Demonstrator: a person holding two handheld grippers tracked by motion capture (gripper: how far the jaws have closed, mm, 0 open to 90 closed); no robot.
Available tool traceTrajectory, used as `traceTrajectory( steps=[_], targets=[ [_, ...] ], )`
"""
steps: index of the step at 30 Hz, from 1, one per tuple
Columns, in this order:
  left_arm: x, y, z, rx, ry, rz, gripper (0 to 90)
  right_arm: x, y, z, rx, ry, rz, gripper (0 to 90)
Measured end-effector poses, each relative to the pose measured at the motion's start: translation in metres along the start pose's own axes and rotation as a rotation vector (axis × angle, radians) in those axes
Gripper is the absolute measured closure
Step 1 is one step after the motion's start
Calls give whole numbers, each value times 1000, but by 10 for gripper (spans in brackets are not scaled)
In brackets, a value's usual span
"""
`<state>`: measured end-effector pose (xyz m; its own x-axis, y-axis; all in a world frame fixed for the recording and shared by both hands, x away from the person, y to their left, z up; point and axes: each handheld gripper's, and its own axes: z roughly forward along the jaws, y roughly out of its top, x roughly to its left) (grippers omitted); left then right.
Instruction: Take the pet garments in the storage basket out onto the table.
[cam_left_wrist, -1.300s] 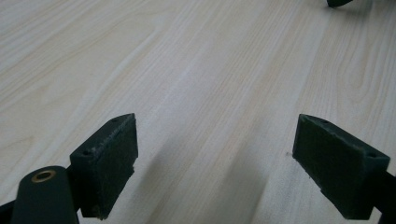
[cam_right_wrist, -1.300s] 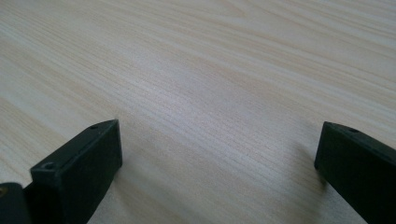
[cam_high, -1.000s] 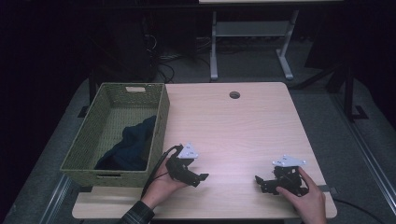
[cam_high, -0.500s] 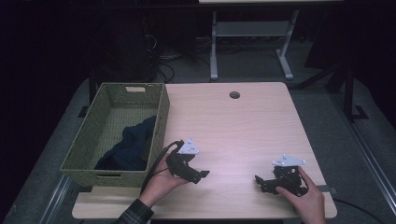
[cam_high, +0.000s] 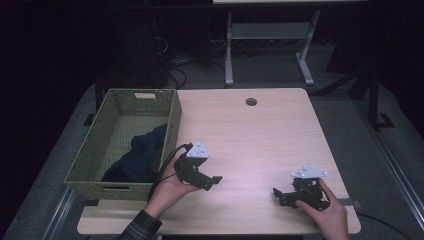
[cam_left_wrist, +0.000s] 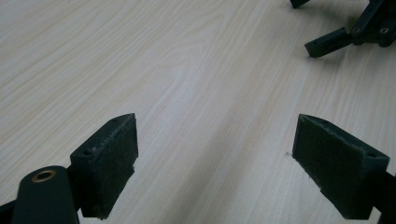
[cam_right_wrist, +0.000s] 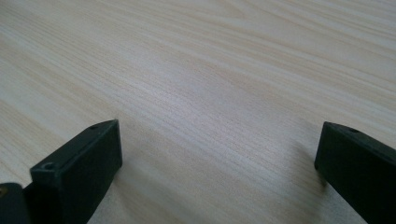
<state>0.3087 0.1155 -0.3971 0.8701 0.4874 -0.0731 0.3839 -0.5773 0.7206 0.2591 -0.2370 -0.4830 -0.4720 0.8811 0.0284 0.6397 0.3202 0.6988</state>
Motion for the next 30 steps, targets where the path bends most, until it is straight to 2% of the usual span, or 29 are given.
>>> traceTrajectory(
  steps=[8,11,18,21,28,30],
  targets=[
    [4,11,-11,0,-1,14,143,0,0,0,0,0,0,4],
    [7,15,-15,-12,3,-3,145,0,0,0,0,0,-1,4],
    [13,25,-25,-27,12,-6,146,0,0,0,-1,0,-2,4],
    [16,27,-29,-20,14,-8,146,0,0,0,-1,0,-2,4],
    [25,33,-42,-46,29,-34,146,0,0,0,-1,1,-2,4],
    [28,35,-46,-42,35,-23,146,0,0,0,-1,1,-2,4]
  ],
)
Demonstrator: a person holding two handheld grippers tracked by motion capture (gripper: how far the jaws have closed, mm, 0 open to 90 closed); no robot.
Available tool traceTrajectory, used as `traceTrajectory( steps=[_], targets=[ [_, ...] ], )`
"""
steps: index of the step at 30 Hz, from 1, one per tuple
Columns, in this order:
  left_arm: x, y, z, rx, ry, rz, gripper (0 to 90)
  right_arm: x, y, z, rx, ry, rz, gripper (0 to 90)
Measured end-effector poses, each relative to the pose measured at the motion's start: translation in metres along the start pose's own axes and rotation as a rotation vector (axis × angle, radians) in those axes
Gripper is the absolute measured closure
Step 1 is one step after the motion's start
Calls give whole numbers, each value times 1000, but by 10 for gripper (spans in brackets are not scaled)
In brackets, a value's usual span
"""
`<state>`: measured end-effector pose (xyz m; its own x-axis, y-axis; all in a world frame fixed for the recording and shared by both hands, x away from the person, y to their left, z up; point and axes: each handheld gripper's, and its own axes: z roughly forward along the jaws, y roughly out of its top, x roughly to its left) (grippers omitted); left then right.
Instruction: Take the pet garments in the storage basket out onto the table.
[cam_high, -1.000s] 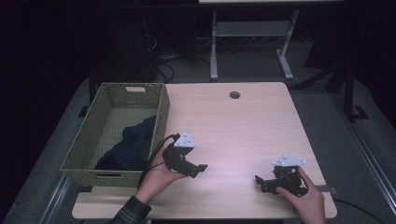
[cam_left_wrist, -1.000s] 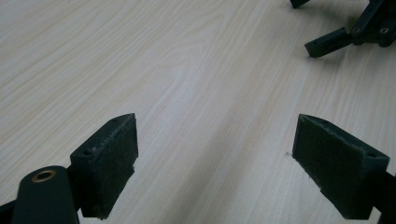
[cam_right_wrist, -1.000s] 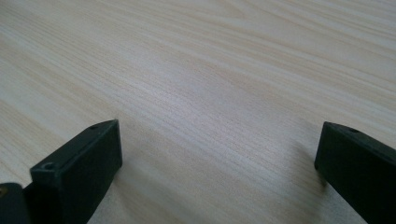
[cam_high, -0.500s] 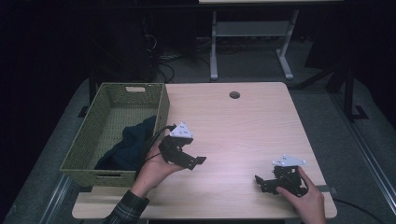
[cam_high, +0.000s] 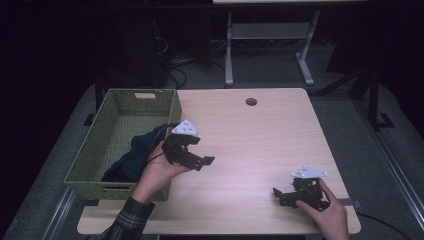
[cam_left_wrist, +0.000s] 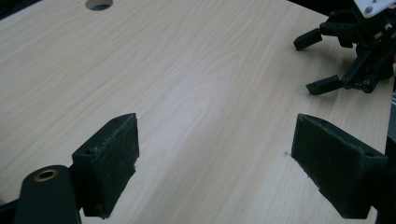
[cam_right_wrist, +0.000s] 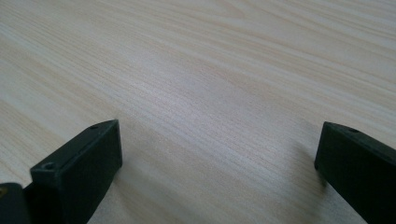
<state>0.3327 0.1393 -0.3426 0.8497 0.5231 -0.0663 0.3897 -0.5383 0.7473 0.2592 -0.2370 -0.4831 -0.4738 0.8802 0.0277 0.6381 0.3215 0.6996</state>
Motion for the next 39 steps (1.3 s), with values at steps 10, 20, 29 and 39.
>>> traceTrajectory(
  steps=[10,20,29,39],
  targets=[
    [14,0,-19,-26,28,-19,148,0,0,0,0,1,0,4],
    [32,-10,-45,-43,76,-60,150,0,0,0,0,3,-3,4],
    [47,-21,-68,-43,135,-86,150,0,0,0,-1,3,-1,4],
    [65,-37,-87,-28,211,-127,150,0,0,0,-1,4,-1,4]
  ],
)
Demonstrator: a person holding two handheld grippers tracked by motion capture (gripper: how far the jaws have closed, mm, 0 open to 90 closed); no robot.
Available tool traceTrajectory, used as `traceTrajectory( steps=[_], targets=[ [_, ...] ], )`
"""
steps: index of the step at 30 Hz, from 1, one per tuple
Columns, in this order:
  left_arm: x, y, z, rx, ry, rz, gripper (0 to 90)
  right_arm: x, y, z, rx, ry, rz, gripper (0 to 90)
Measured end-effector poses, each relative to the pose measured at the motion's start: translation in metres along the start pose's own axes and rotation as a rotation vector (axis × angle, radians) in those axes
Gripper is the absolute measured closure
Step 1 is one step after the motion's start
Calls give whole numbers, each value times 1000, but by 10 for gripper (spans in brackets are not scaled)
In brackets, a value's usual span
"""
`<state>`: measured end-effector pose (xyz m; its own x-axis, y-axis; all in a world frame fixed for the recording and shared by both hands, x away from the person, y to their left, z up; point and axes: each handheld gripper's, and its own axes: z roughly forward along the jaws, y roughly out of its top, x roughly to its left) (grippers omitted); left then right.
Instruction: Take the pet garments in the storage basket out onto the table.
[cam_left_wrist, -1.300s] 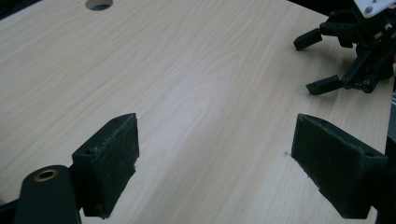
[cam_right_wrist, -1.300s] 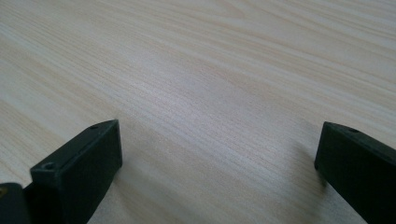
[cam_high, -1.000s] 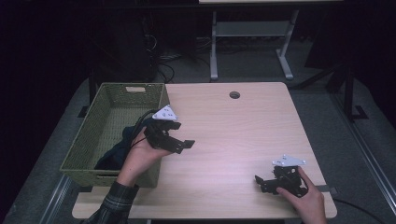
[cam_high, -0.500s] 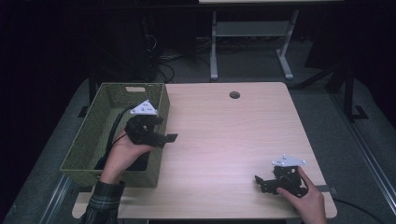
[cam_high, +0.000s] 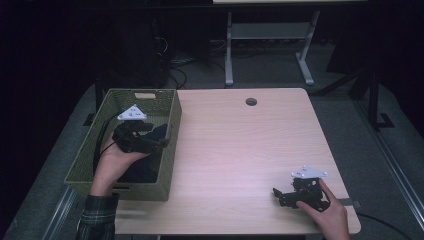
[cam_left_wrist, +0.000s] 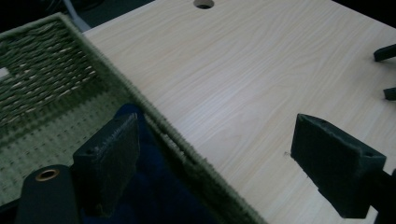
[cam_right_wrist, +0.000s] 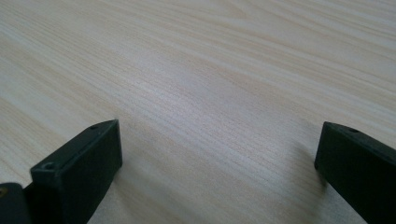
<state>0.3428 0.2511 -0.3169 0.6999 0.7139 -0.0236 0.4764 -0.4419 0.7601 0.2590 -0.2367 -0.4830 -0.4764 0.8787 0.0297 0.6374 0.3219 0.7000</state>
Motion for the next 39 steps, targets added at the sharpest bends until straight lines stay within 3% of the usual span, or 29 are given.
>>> traceTrajectory(
  steps=[13,20,30,37,39],
  targets=[
    [24,-25,-12,39,56,-49,141,0,0,0,0,0,0,4],
    [25,-36,-17,46,41,-73,133,0,0,0,0,0,0,4],
    [28,-50,-10,70,11,-99,128,0,0,0,1,0,1,4],
    [34,-57,4,137,-7,-108,128,0,0,0,0,0,0,4],
    [35,-56,6,147,-10,-93,128,0,0,0,1,0,1,4]
  ],
)
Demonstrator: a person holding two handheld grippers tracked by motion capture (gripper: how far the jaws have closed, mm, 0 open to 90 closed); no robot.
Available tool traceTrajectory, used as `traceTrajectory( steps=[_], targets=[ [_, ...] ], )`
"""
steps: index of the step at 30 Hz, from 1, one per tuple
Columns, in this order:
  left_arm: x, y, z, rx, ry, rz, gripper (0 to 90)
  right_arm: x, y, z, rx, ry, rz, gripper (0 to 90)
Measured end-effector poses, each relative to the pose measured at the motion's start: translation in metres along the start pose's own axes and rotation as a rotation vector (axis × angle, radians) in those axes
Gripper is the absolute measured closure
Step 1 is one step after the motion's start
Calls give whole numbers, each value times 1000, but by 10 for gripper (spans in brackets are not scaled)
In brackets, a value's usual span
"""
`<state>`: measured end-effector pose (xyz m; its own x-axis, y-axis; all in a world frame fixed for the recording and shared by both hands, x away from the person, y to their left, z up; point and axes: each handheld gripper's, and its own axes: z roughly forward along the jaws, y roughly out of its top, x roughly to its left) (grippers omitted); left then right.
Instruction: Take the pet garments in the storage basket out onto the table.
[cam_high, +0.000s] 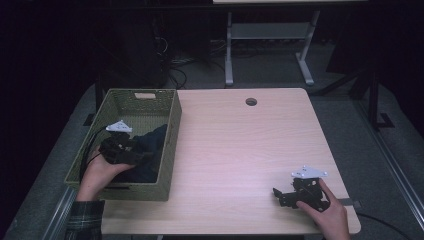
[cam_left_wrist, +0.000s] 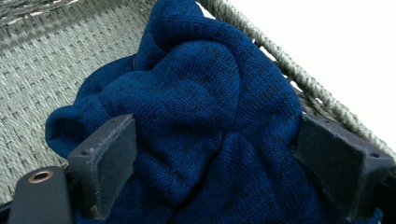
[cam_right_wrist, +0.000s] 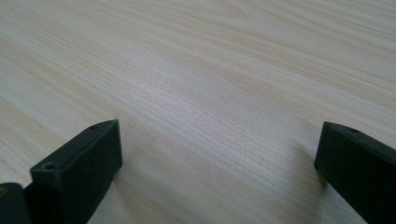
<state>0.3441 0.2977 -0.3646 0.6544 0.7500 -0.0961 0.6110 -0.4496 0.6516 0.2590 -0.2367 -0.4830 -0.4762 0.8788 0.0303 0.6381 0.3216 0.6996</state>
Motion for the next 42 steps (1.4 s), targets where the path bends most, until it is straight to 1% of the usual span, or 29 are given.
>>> traceTrajectory(
  steps=[3,6,8,11,13,14,16,17,18,19,20,21,22,24,25,27,29,30,32,34,35,36,38,39,40,42],
  targets=[
    [2,1,8,34,-7,12,129,0,0,0,0,0,0,4],
    [3,2,20,90,-9,38,129,0,0,0,0,0,-1,4],
    [4,3,29,116,-17,46,129,0,0,0,0,0,-1,4],
    [7,4,38,144,-18,64,130,0,0,0,0,0,-1,4],
    [9,4,42,154,-20,57,131,0,0,0,0,0,-1,4],
    [10,4,44,167,-24,55,133,0,0,0,0,0,-1,4],
    [12,4,49,187,-21,70,135,0,0,0,0,0,-1,4],
    [12,4,52,187,-28,63,135,0,0,0,0,0,-1,4],
    [13,4,53,191,-31,71,136,0,0,0,0,0,-2,4],
    [13,4,55,203,-37,62,139,0,0,0,0,0,-1,4],
    [14,5,56,209,-35,72,145,0,0,0,0,0,-1,4],
    [14,5,57,207,-31,58,165,0,0,0,0,0,-1,4],
    [15,6,57,210,-33,65,193,0,0,0,0,0,-1,4],
    [15,6,57,210,-48,60,279,0,0,0,0,0,-1,4],
    [16,6,57,211,-55,62,333,0,0,0,0,0,-1,4],
    [15,5,58,207,-83,52,506,0,0,0,0,0,-1,4],
    [15,5,58,222,-94,51,620,0,0,0,0,0,-1,4],
    [16,5,58,226,-97,44,659,0,0,0,0,0,-1,4],
    [16,5,56,229,-106,37,699,0,0,0,0,0,-1,4],
    [17,6,53,218,-104,18,723,0,0,0,0,0,-1,4],
    [18,6,51,213,-103,15,728,0,0,0,0,0,-1,4],
    [18,6,49,200,-105,-1,732,0,0,0,0,0,-1,4],
    [21,7,41,170,-106,-17,739,0,0,0,0,0,-1,4],
    [22,7,37,148,-105,-27,740,0,0,0,0,0,-1,4],
    [23,7,32,132,-105,-28,742,0,0,0,0,0,-1,4],
    [25,7,22,83,-95,-50,745,0,0,0,0,0,-1,4]
  ],
)
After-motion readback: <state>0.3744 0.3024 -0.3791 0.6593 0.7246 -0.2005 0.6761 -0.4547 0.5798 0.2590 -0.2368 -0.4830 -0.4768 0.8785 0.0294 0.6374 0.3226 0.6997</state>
